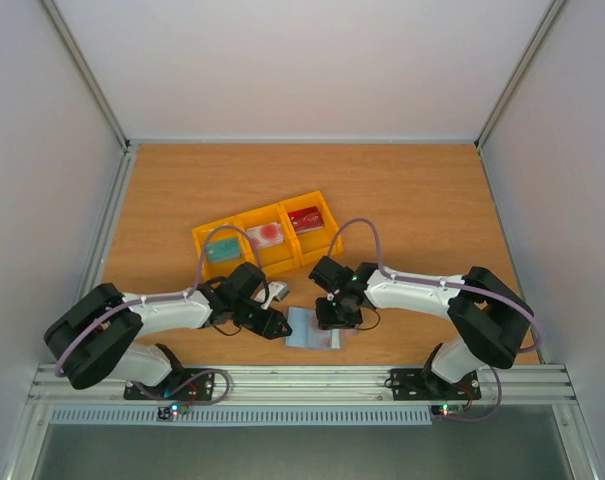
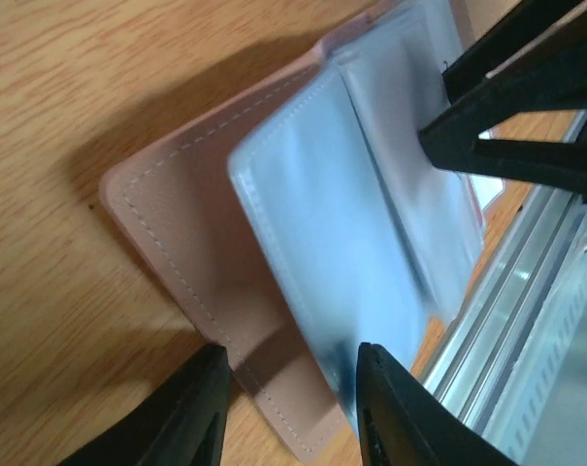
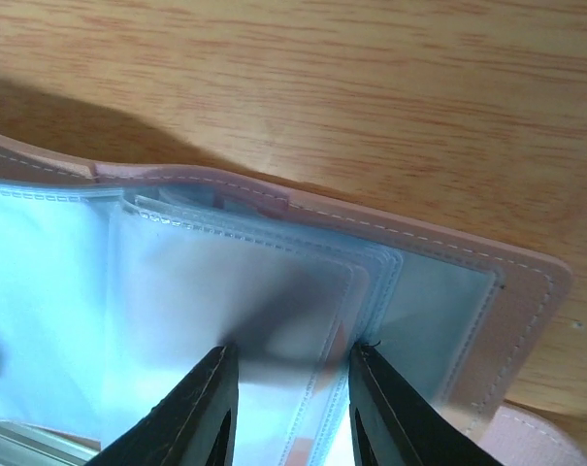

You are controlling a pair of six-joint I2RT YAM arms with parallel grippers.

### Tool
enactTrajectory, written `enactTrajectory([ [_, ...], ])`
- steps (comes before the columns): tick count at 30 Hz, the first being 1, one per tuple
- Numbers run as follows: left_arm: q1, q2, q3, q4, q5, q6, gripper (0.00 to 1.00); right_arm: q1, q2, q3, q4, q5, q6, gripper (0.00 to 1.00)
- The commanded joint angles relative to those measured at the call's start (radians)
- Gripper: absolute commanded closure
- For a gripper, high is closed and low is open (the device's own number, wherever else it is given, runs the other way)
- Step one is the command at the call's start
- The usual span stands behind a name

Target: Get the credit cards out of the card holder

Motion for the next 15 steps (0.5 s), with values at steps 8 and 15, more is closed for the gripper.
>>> enactTrajectory([
  [8,-0.01,-0.022,-0.043,0.055,0.003,-0.002,0.8,0.057,0.032,0.06,0.097,-0.068,-0.032,0.67],
  [15,-0.01,-0.039,-0.051,0.057,-0.002,-0.002,1.0,0.063,-0.049,0.082,0.044,-0.032,-0.076,0.62],
])
